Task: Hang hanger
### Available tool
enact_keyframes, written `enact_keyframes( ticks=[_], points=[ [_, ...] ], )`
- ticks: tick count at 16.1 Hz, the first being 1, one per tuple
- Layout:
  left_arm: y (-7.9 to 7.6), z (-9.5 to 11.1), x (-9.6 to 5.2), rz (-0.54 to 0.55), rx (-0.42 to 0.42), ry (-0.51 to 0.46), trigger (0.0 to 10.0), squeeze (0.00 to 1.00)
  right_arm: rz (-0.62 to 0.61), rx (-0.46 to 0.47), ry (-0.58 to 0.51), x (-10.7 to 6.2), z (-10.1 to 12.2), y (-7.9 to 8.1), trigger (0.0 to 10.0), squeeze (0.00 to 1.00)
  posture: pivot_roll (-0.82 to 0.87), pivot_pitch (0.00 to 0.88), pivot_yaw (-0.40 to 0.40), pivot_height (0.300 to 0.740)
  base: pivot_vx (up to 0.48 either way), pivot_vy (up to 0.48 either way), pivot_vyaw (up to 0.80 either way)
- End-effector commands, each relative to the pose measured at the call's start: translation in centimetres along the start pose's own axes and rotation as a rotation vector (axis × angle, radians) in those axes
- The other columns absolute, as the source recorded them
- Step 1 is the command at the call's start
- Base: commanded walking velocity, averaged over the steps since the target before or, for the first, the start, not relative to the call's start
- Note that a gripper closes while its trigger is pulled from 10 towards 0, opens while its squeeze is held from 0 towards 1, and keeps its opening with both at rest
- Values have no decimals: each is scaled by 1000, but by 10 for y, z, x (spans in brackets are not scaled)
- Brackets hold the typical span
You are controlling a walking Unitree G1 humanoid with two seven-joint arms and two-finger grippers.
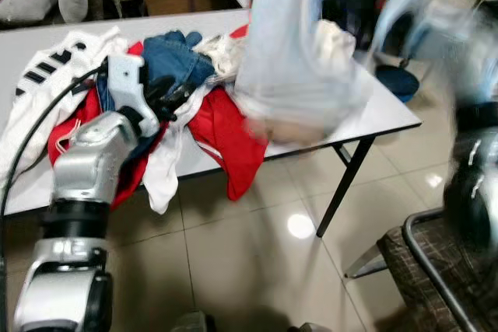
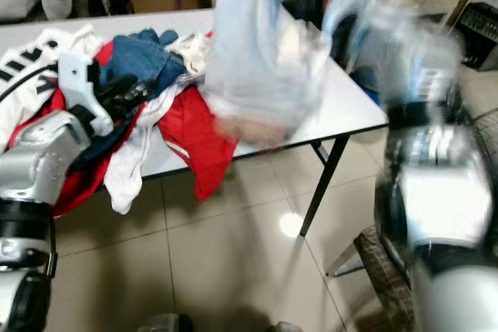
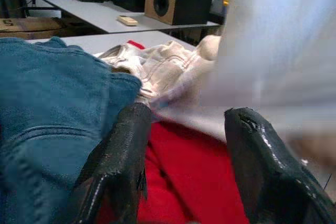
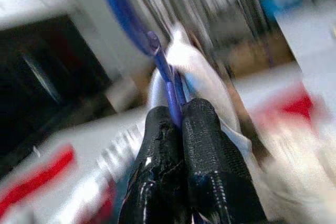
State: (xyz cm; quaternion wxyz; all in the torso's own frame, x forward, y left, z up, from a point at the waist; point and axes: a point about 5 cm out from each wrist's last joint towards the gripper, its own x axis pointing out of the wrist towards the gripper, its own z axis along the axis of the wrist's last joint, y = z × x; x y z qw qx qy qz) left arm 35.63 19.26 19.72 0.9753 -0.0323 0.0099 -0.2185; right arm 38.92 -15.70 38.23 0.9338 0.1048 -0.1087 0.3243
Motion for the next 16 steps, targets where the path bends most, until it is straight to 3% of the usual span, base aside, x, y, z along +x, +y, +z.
enact_keyframes(
  ticks=[1, 2, 5, 6, 9, 10, 11, 13, 15, 16],
  points=[
    [0, 1, -1, 19, 20, 3, 10000, 0, 54, -46, -212, -6, 49, 8, 10000, 0, -107, 0, -30, 740, 0, 0, 0],
    [3, 1, -3, 56, 24, -3, 10000, 0, 118, -44, -343, -10, 82, 18, 10000, 0, -103, 0, -34, 740, 0, 0, 0],
    [11, 1, -8, 115, 49, -6, 10000, 0, 190, -39, -453, -19, 104, 22, 10000, 0, -106, 0, -24, 740, 0, 0, 0],
    [13, 1, -9, 136, 62, -9, 10000, 0, 174, -52, -430, -19, 94, 16, 10000, 0, -107, 0, -21, 740, 0, 0, 0],
    [13, 1, -7, 167, 87, -14, 10000, 0, 49, -106, -159, -15, 24, -3, 10000, 0, -107, 0, -6, 740, 0, 0, 0],
    [12, 1, -7, 164, 81, -14, 10000, 0, 30, -79, -94, -15, 7, -5, 10000, 0, -114, 0, 0, 740, 0, 0, 0],
    [10, -1, -5, 157, 79, -11, 10000, 0, -12, -139, -70, -14, 11, -10, 10000, 0, -122, 0, 3, 740, 0, 0, 0],
    [9, -2, -3, 153, 76, -13, 10000, 0, 58, -146, -180, -13, 41, 0, 10000, 0, -125, 0, 3, 740, 0, 0, 0],
    [6, -5, -4, 156, 79, -18, 10000, 0, 263, -77, -482, -33, 117, 33, 10000, 0, -119, 0, -14, 740, 0, 0, 0],
    [7, -5, -5, 161, 78, -20, 10000, 0, 282, -55, -534, -39, 129, 35, 10000, 0, -119, 0, -14, 740, 0, 0, 0]
  ],
)
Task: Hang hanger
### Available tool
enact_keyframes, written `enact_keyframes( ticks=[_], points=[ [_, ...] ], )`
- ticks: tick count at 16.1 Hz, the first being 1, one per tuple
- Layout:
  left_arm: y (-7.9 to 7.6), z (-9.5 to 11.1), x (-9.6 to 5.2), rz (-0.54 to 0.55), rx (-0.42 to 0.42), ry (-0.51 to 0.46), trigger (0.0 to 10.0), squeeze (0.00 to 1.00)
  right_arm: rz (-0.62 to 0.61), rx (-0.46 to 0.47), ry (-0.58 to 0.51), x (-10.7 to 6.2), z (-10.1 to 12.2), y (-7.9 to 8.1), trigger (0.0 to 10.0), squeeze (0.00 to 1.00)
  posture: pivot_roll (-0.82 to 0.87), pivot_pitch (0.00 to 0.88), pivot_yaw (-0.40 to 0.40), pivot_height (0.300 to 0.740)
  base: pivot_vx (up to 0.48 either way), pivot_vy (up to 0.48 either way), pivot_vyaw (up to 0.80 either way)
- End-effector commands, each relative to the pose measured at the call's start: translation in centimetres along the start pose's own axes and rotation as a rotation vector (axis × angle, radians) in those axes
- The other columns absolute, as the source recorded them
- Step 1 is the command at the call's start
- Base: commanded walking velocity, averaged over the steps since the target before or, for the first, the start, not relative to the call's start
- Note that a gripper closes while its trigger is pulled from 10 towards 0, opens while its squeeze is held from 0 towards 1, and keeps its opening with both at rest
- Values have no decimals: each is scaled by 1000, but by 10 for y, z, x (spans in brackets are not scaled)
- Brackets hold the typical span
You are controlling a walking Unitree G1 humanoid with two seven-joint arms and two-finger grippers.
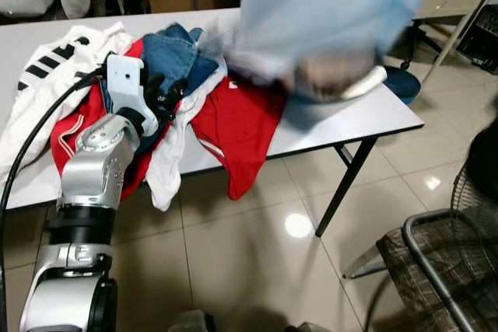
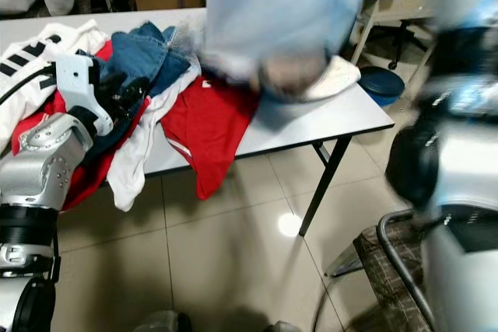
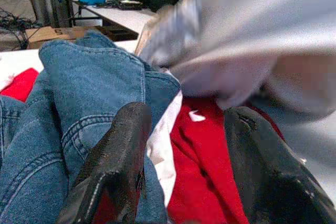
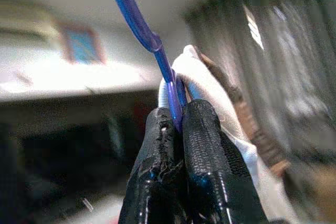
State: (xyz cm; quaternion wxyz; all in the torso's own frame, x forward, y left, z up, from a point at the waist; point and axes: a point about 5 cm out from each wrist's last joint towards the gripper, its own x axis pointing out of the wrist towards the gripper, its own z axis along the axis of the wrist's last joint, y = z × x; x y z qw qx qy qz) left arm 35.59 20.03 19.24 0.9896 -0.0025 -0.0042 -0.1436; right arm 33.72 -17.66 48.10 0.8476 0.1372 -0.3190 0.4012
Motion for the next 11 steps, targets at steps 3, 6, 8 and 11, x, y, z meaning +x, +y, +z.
enact_keyframes(
  ticks=[3, 6, 8, 11],
  points=[
    [2, -4, -6, 32, 10, -4, 10000, 0, 41, 9, -158, -15, 44, 4, 10000, 0, -111, 0, -22, 740, 0, 0, 0],
    [0, -5, -9, 26, 24, -2, 10000, 0, -127, 37, 103, -47, -23, -16, 10000, 0, -97, 0, -19, 740, 0, 0, 0],
    [4, -7, -15, 43, 44, 7, 10000, 0, -171, 64, 237, -73, -60, -11, 10000, 0, -93, 0, -13, 740, 0, 0, 0],
    [20, -15, -36, 100, 91, 58, 10000, 0, -203, 112, 328, -111, -93, 10, 10000, 0, -91, 0, 0, 740, 0, 0, 0]
  ],
)
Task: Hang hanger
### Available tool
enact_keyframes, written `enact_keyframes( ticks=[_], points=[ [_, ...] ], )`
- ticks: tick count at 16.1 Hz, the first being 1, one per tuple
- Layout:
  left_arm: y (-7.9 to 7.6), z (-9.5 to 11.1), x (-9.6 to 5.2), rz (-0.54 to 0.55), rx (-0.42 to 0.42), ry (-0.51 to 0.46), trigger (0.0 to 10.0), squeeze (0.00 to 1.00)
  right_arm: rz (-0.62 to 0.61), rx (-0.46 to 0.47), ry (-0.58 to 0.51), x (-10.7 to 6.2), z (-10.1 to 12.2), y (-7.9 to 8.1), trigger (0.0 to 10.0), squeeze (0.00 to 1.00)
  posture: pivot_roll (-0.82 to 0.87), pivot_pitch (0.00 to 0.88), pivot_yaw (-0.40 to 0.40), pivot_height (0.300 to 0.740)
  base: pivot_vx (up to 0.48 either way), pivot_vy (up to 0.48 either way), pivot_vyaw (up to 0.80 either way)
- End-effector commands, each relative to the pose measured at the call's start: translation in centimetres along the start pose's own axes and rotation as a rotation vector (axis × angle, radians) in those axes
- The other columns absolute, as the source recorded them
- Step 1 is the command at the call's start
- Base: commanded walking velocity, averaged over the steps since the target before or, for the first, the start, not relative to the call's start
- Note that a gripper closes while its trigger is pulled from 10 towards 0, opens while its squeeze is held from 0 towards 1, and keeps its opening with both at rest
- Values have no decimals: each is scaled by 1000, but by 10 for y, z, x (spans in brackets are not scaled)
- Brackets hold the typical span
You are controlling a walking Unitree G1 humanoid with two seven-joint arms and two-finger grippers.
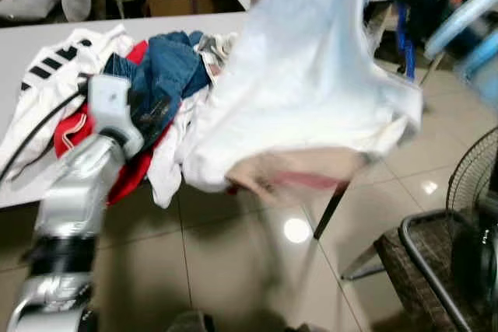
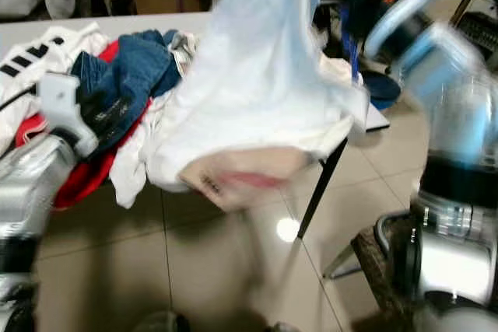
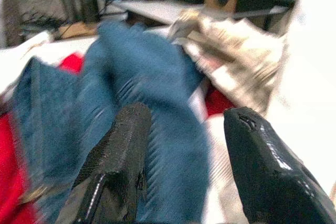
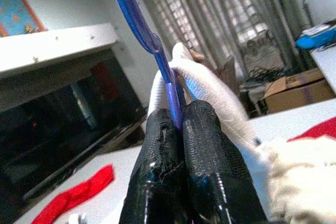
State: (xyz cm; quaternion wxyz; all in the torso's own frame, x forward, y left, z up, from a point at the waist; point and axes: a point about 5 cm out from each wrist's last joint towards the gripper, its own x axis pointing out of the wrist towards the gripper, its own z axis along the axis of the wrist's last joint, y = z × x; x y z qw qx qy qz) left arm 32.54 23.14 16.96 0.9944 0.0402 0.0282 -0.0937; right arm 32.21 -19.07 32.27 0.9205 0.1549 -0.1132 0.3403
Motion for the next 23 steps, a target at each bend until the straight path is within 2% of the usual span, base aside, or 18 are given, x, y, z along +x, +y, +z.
enact_keyframes(
  ticks=[1, 2, 3, 5, 6, 8, 9, 10, 12, 13, 15, 17, 20, 23],
  points=[
    [3, 1, -9, 2, 24, 6, 10000, 0, 25, -22, 2, -13, -4, 15, 10000, 0, -87, 0, 1, 740, 0, 0, 0],
    [4, -2, -18, -7, 50, 6, 10000, 0, 44, -66, 40, -25, -16, 25, 10000, 0, -82, 0, 5, 740, 0, 0, 0],
    [1, 0, -24, -36, 34, -22, 10000, 0, 66, -73, 30, -32, -20, 35, 10000, 0, -81, 0, 6, 740, 0, 0, 800],
    [-14, 15, -32, -131, -39, -145, 10000, 0, 134, -30, 42, -42, -34, 57, 10000, 0, -80, 0, 7, 740, 0, 0, 800],
    [-15, 15, -33, -132, -43, -150, 10000, 0, 136, -26, 51, -44, -38, 60, 10000, 0, -74, 0, 5, 740, 0, 0, 800],
    [-22, 10, -36, -63, -62, -150, 10000, 0, 173, 10, 91, -53, -55, 77, 10000, 0, -66, 0, 0, 740, 0, 0, 800],
    [-24, 10, -37, -52, -73, -151, 10000, 0, 176, 9, 99, -53, -58, 79, 10000, 0, -63, 0, -4, 740, 0, 0, 800],
    [-26, 1, -41, 23, -71, -112, 10000, 0, 143, 20, 126, -55, -68, 82, 10000, 0, -58, 0, -6, 740, 0, 0, 800],
    [-27, -7, -46, 54, -11, -65, 10000, 0, 91, 14, 169, -57, -80, 80, 10000, 0, -58, 0, -8, 740, 0, 0, 800],
    [-32, -9, -46, 66, -19, -53, 10000, 0, 23, 1, 215, -60, -94, 78, 10000, 0, -50, 0, -10, 740, 0, 0, 800],
    [-36, -7, -45, 67, -23, -59, 10000, 0, -27, -29, 264, -63, -109, 78, 10000, 0, -50, 0, -7, 740, 0, 0, 800],
    [-45, -12, -44, 59, 6, -43, 10000, 0, -61, -61, 374, -74, -139, 79, 10000, 0, -53, 0, -5, 740, 0, 0, 800],
    [-44, -12, -43, 86, 5, -45, 10000, 0, -38, -127, 430, -76, -147, 80, 10000, 0, -56, 0, -16, 740, 0, 0, 800],
    [-40, -14, -47, 130, -1, -41, 10000, 0, -38, -115, 417, -72, -151, 76, 10000, 0, -43, 0, -42, 740, 0, 0, 800]
  ],
)
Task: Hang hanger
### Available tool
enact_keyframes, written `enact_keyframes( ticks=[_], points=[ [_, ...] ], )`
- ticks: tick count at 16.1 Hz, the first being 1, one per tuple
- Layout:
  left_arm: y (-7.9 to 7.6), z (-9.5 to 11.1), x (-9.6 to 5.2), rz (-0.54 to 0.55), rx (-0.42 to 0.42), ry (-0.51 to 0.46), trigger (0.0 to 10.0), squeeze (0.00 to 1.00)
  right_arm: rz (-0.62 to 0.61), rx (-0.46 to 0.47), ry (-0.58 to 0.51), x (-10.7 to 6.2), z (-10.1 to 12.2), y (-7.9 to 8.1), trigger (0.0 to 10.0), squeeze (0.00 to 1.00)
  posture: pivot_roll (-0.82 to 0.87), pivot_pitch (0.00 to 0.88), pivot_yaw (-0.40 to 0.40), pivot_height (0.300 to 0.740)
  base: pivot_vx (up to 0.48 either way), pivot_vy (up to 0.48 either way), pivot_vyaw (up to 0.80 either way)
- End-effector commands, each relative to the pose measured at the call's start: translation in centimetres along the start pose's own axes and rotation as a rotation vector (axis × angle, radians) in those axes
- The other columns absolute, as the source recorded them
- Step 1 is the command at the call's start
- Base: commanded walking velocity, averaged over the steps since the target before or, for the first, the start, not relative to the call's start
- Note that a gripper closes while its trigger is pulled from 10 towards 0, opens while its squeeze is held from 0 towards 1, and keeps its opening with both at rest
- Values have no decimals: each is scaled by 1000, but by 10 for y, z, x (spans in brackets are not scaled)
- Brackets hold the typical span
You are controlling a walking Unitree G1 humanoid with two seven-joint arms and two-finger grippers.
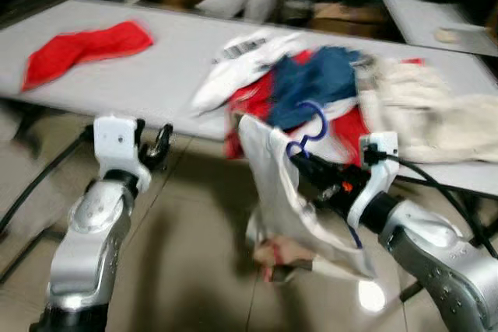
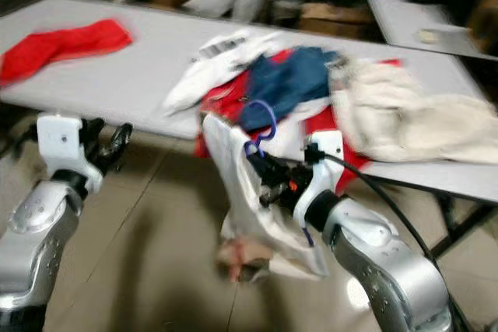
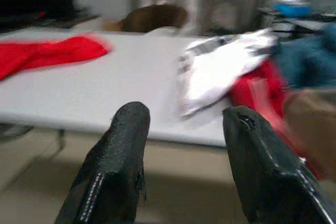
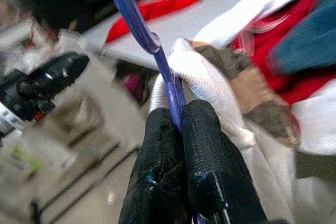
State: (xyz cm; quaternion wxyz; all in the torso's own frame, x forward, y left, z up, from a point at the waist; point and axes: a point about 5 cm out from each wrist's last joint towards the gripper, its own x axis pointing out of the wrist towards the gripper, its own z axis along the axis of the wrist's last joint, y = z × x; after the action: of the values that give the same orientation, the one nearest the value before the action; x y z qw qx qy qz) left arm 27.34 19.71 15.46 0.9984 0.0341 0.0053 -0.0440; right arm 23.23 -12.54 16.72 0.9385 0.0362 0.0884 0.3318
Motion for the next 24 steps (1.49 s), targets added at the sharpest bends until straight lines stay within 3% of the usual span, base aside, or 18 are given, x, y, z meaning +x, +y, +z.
enact_keyframes(
  ticks=[1, 3, 5, 6, 8, 9, 10, 12, 14, 15, 16, 17, 19, 24],
  points=[
    [3, -1, -5, 29, 12, 8, 10000, 0, 26, -31, -46, 3, 8, 1, 10000, 0, -36, 0, -46, 740, 0, 0, 800],
    [-6, -3, -5, 1, 21, 22, 10000, 0, -4, -31, -46, 7, 4, -5, 10000, 0, -16, 0, -63, 740, 0, 0, 800],
    [-22, -5, 0, -67, 49, 33, 10000, 0, -130, -8, -10, 13, -8, -27, 10000, 0, -26, 0, -74, 740, 0, 0, 800],
    [-27, -6, 9, -85, 9, 24, 10000, 0, -176, -19, -42, 17, -3, -35, 10000, 0, -73, 0, -40, 740, 0, 0, 800],
    [-34, -11, 16, -113, 15, 34, 10000, 0, -201, -94, -25, 16, -7, -43, 10000, 0, -85, 0, -28, 740, 0, 0, 800],
    [-40, -10, 17, -154, 61, 26, 10000, 0, -216, -60, -15, 12, -12, -50, 10000, 0, -70, 0, -27, 740, 0, 0, 800],
    [-42, -6, 17, -181, 50, 22, 10000, 0, -217, -49, -1, 9, -15, -55, 10000, 0, -70, 0, -27, 740, 0, 0, 800],
    [-39, -4, 17, -180, 40, 23, 10000, 0, -167, -73, 12, 10, -14, -58, 10000, 0, -74, 0, -38, 740, 0, 0, 800],
    [-20, -17, 22, -106, 30, 37, 10000, 0, -151, -62, 12, 18, -18, -70, 10000, 0, -100, 0, -36, 740, 0, 0, 800],
    [-21, -16, 24, -58, -15, 44, 10000, 0, -153, -65, 14, 16, -16, -74, 10000, 0, -78, 0, -43, 740, 0, 0, 800],
    [-34, -9, 27, -107, -93, 43, 10000, 0, -146, -23, -10, 16, -10, -77, 10000, 0, -48, 0, -64, 740, 0, 0, 800],
    [-39, -6, 26, -145, -81, 36, 10000, 0, -144, -10, -11, 17, -12, -77, 10000, 0, -50, 0, -64, 740, 0, 0, 800],
    [-42, -15, 19, -186, 19, 46, 10000, 0, -128, 21, 25, 28, -28, -69, 10000, 0, -48, 0, -64, 740, 0, 0, 800],
    [-45, -16, 23, -195, 42, 69, 10000, 0, -27, 33, 17, 49, -29, -49, 10000, 0, -63, 0, -40, 740, 0, -308, 800]
  ],
)
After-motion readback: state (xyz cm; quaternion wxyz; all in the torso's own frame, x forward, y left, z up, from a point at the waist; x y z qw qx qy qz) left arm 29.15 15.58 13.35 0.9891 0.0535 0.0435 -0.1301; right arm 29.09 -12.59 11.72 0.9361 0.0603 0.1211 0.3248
